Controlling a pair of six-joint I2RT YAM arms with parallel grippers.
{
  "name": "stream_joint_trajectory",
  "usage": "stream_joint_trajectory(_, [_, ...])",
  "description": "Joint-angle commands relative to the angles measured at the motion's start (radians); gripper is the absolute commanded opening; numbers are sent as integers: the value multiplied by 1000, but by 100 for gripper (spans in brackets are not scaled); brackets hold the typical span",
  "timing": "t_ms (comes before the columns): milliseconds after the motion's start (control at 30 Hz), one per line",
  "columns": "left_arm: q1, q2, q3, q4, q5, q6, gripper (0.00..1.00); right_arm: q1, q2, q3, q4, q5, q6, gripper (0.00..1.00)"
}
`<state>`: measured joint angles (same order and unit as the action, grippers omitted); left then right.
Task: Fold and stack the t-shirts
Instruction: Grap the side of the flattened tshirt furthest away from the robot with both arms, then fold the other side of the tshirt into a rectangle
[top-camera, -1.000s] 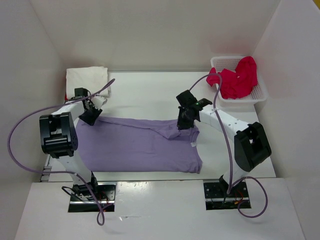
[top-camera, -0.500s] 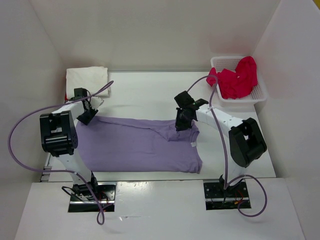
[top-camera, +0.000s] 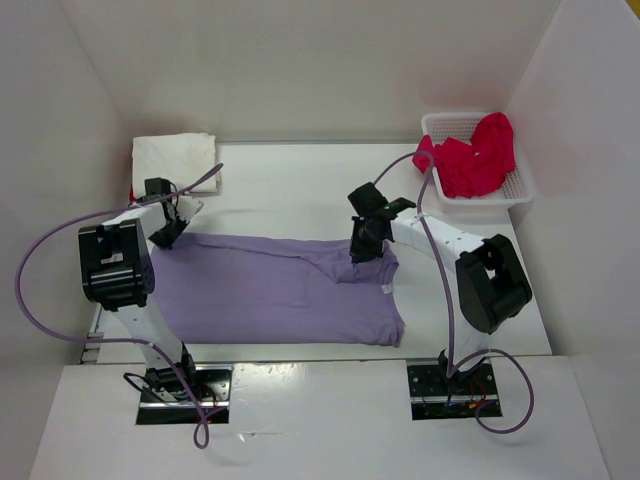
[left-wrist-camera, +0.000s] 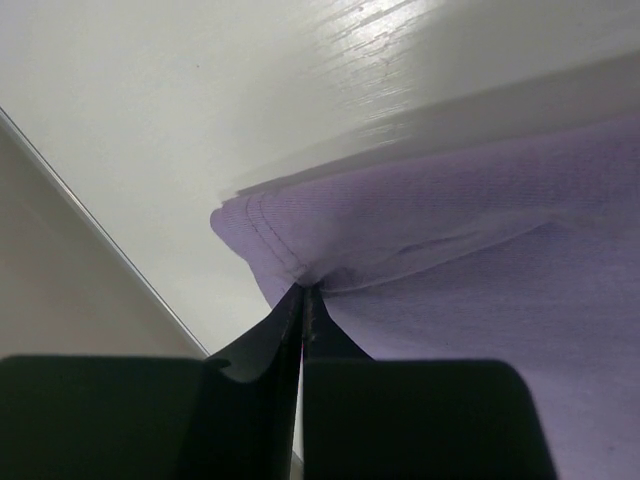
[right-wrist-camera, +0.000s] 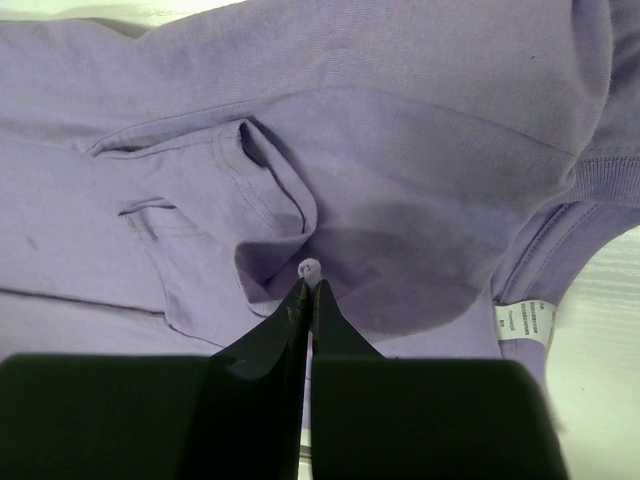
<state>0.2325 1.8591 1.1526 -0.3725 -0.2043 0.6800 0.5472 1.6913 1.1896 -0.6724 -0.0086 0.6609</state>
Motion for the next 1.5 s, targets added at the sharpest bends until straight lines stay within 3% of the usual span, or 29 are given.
stream_joint_trajectory(0, [4,22,16,10,20,-2,0,8,1,31,39,1,-4,0])
stream_joint_trajectory(233, [22,-72,68,-23,92,-13,0,8,-31,54,-15,44,-4,0])
stream_joint_trajectory(500, [119,-196,168,-201,192,41,0,8,-157,68,-122,96,15,0])
stream_joint_trajectory(667, [157,-256,41,-213,169,107,0,8,-222,16,-150,95,46,0])
stream_joint_trajectory(1100, [166,-328,-103,-295,85,170,0,17,-387,-113,-247,55,134,0])
stream_joint_trajectory(1467, [176,-299,-183,-275,22,182,0,36,-377,-189,-247,36,155,0])
